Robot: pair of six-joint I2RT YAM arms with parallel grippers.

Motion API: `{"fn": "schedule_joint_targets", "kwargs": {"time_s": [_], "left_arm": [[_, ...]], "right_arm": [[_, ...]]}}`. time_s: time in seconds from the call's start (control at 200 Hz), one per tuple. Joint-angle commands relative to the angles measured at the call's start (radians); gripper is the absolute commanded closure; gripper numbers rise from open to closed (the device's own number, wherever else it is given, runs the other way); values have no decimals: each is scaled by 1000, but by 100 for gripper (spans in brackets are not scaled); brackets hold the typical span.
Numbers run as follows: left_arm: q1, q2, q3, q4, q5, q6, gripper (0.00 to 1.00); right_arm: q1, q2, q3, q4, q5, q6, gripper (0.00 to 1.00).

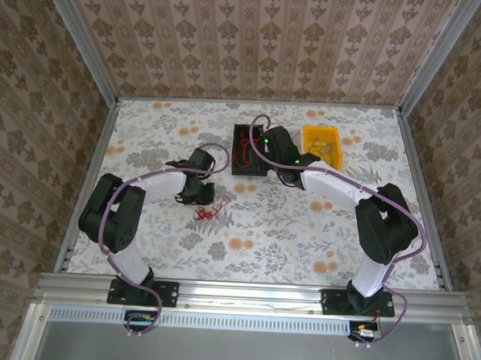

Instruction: Untangle the cables

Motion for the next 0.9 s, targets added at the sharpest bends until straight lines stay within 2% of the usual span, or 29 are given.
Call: {"fn": "schedule_joint_targets", "kwargs": {"time_s": [0.0,0.42,0.525,0.63,0.71,0.755,0.895], "left_arm": [[-21,-1,27,52,31,2,98],[11,-319,171,101,10,91,100],[19,-336,175,85,20,97,100],[44,-335,126,66,-18,31,100],[106,-331,68,46,-10,-46,90],[130,-330,34,33,0,-67,77],[157,-335,-36,-48,-20,-68,64]], "right_arm": [[1,-40,-19,11,33,3,48],[1,-45,-30,25,9,4,48],[3,-20,-12,32,-166,-42,48],[45,37,30,-7,-374,-115,46],[106,101,99,-116,-459,-218,42],[138,143,144,-187,-495,-275,42],[197,254,259,-334,-561,-360,36]]}}
